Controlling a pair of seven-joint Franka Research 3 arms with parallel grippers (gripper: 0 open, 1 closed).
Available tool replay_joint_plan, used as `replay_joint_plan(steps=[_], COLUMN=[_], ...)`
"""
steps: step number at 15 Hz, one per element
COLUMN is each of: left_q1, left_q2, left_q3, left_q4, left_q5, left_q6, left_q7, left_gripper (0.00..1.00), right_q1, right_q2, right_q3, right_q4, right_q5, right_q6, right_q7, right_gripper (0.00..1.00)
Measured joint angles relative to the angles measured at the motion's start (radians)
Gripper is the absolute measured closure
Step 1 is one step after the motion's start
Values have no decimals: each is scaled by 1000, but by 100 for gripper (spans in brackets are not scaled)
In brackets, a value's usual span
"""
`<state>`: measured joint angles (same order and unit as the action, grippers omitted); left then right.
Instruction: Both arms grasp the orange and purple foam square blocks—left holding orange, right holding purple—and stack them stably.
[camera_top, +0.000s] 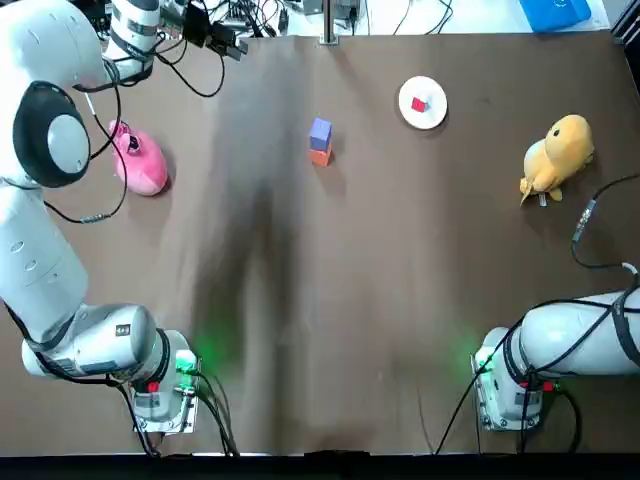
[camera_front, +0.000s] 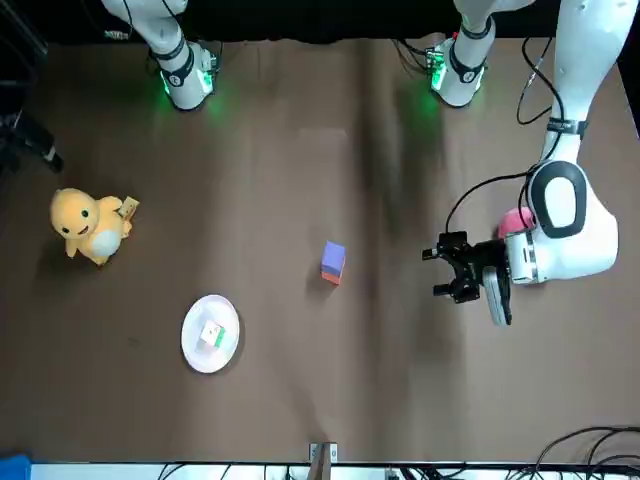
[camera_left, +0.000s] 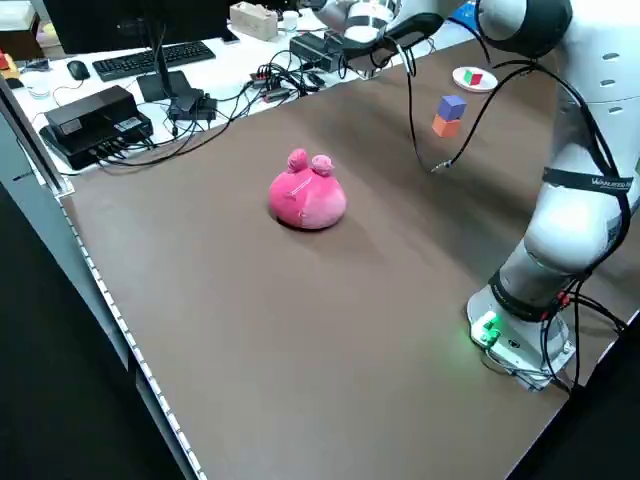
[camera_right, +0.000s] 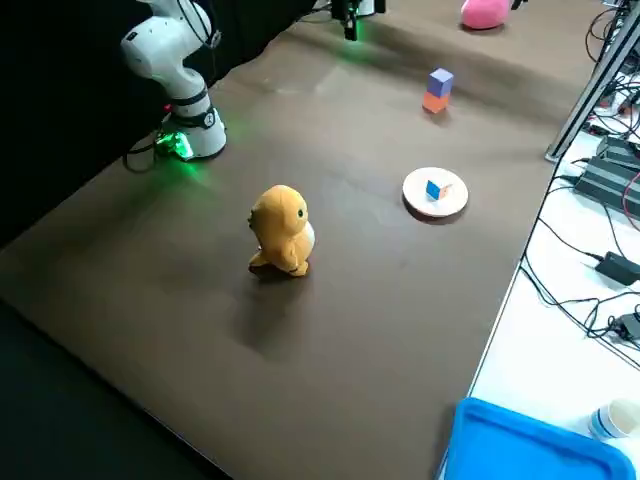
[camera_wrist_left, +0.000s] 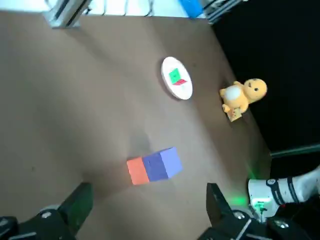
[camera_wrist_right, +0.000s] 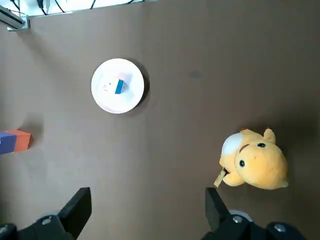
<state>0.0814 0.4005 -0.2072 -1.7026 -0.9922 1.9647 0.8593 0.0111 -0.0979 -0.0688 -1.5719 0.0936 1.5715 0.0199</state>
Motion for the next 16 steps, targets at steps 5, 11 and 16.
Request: replay_joint_plan(steps=[5,11,16], left_q1=[-3,-5,-5], left_q2=[-46,-94,-111], left_q3=[-1,-13,-15], left_q4=[0,1,1], left_q5=[194,534,713], left_q6=[0,1,0], left_q7=[-296,-625,-847], left_gripper=[0,0,0], right_q1=[-7,-25,-23], right_q2=[-1,17,18], right_q3=[-3,-6,-1], right_q4=[-21,-26,-25], right_q5=[0,-41,-118], right_q6=[-13,5,-52], right_q7=[-7,-29,-32], right_gripper=[0,0,0])
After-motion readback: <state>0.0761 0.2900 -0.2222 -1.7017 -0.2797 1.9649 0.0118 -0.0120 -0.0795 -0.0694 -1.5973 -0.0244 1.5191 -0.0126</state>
